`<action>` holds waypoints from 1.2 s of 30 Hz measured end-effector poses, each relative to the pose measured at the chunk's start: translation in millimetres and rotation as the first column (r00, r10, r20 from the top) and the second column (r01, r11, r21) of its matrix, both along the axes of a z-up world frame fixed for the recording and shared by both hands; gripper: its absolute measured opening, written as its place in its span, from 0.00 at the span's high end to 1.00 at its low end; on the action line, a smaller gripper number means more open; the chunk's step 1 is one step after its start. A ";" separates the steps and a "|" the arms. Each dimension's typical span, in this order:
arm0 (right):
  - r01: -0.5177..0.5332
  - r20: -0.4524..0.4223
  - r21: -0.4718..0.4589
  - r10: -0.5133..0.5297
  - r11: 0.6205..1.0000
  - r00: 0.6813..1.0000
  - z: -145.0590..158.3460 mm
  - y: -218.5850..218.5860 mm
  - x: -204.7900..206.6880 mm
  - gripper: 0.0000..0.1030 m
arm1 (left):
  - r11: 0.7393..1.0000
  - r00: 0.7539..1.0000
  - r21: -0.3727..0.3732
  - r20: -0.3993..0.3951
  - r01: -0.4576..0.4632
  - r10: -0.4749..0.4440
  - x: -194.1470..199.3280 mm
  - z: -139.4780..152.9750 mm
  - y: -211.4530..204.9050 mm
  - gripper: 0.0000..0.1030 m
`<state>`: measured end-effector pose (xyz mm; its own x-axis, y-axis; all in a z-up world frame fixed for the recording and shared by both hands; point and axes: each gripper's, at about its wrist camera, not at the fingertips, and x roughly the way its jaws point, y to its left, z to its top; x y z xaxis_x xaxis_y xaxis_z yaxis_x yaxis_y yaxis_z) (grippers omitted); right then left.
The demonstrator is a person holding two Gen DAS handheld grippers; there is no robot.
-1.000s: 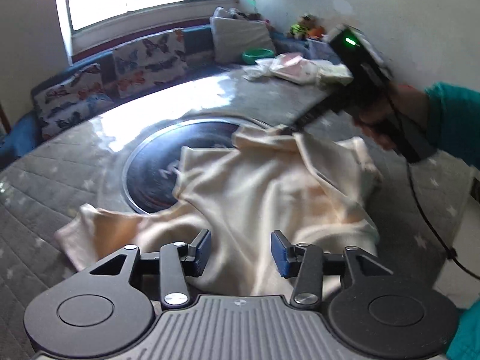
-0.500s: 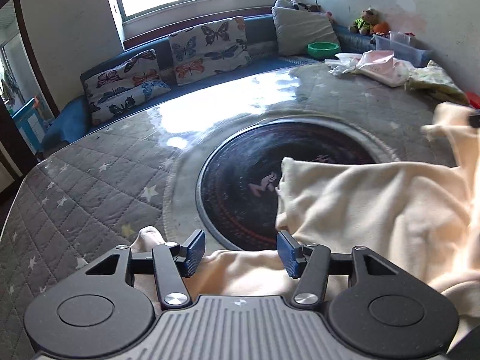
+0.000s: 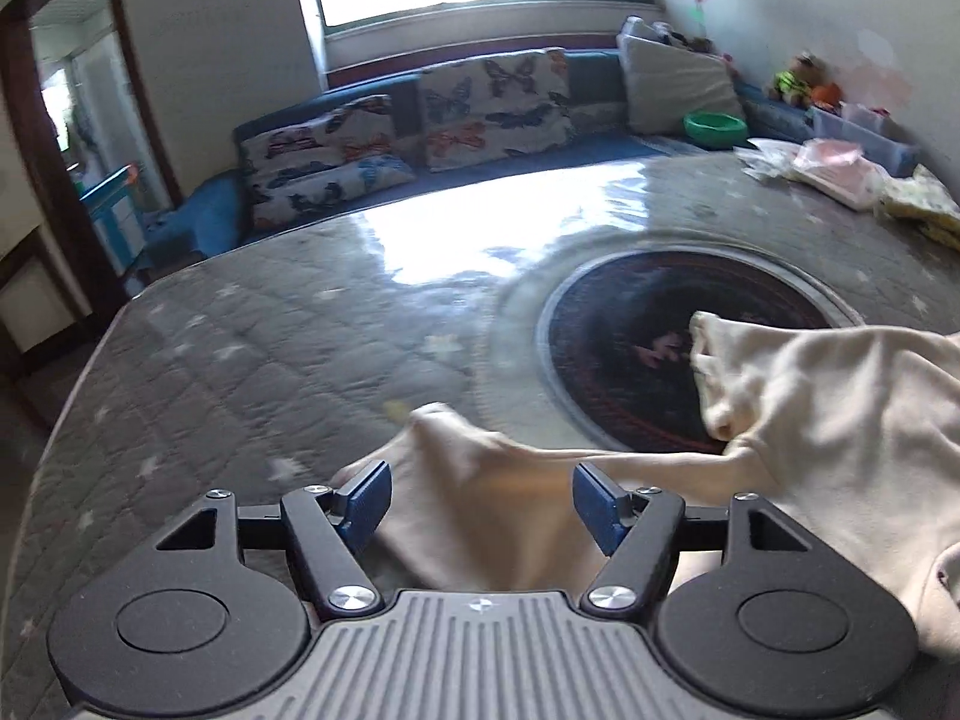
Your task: Fold clothes
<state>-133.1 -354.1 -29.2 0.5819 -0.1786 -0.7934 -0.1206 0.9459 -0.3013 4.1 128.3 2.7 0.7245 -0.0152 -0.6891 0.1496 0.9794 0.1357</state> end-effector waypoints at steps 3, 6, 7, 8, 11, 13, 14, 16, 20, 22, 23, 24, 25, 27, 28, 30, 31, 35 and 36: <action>0.025 0.065 0.015 -0.026 1.000 0.998 17.9 -3.6 -6.2 0.80 | 0.998 0.998 -0.007 -0.014 -0.057 0.057 0.4 -2.7 20.2 0.32; 0.005 0.120 0.066 -0.013 0.998 0.993 29.4 -2.4 -3.2 0.66 | 0.997 0.996 -0.024 -0.043 -0.078 0.077 6.4 -10.4 25.1 0.32; -0.005 0.123 0.085 -0.005 0.996 0.992 28.8 0.5 -1.3 0.59 | 0.996 0.995 -0.019 -0.046 -0.085 0.084 9.0 -13.2 23.8 0.32; -0.016 0.125 0.103 0.003 0.995 0.992 28.2 3.4 0.7 0.58 | 0.996 0.995 -0.015 -0.049 -0.092 0.091 11.8 -16.1 22.7 0.32; -0.043 0.111 0.142 0.027 0.989 0.993 19.9 11.6 7.0 0.56 | 0.991 0.990 -0.040 -0.065 -0.125 0.122 22.7 -23.8 27.7 0.32; -0.052 0.102 0.164 0.035 0.985 0.994 13.0 17.9 7.3 0.56 | 0.986 0.988 -0.089 -0.071 -0.142 0.136 26.2 -24.7 35.2 0.32; -0.054 0.101 0.169 0.037 0.984 0.994 12.2 19.2 7.4 0.54 | 0.981 0.987 -0.124 -0.075 -0.148 0.139 27.2 -24.3 39.8 0.32; -0.065 0.101 0.189 0.047 0.980 0.994 11.3 22.7 3.8 0.52 | 0.971 0.987 -0.182 -0.068 -0.157 0.147 25.5 -20.7 48.8 0.32; -0.094 0.114 0.203 0.072 0.975 0.991 13.6 29.2 0.2 0.51 | 0.956 0.976 -0.199 -0.053 -0.216 0.209 25.9 -16.0 62.1 0.34; -0.115 0.117 0.232 0.090 0.966 0.989 14.8 34.6 0.8 0.51 | 0.953 0.969 -0.176 -0.072 -0.246 0.236 32.7 -21.1 64.4 0.44; -0.137 0.123 0.248 0.110 0.959 0.986 15.3 40.3 1.7 0.51 | 0.954 0.967 -0.160 -0.081 -0.253 0.243 36.2 -24.1 62.9 0.48; -0.160 0.128 0.258 0.130 0.953 0.983 15.9 45.6 1.8 0.51 | 0.956 0.966 -0.145 -0.085 -0.254 0.244 38.8 -27.5 60.4 0.55; -0.207 0.137 0.274 0.175 0.939 0.975 17.3 56.4 2.6 0.51 | 0.958 0.966 -0.131 -0.086 -0.254 0.245 40.9 -30.3 57.6 0.58; -0.272 0.146 0.306 0.237 0.912 0.960 19.4 70.6 3.7 0.51 | 0.965 0.971 -0.112 -0.065 -0.238 0.232 39.8 -30.0 48.7 0.78; -0.313 0.151 0.328 0.277 0.891 0.949 20.7 80.1 4.3 0.51 | 0.965 0.970 -0.100 -0.061 -0.242 0.237 39.0 -29.2 44.6 0.87; -0.379 0.153 0.352 0.347 0.856 0.925 22.0 96.0 5.7 0.51 | 0.965 0.966 -0.046 -0.047 -0.256 0.254 36.1 -28.8 37.2 0.91; -0.421 0.154 0.365 0.392 0.831 0.907 22.7 106.7 6.4 0.51 | 0.964 0.964 -0.019 -0.037 -0.266 0.265 34.0 -29.3 35.9 0.92; -0.538 0.138 0.381 0.530 0.752 0.837 19.1 138.9 4.3 0.52 | 0.945 0.945 0.010 -0.018 -0.327 0.328 20.7 -27.1 42.7 0.93; -0.579 0.130 0.369 0.577 0.727 0.807 15.0 152.3 2.7 0.52 | 0.939 0.939 0.005 -0.015 -0.344 0.344 17.5 -25.5 47.2 0.93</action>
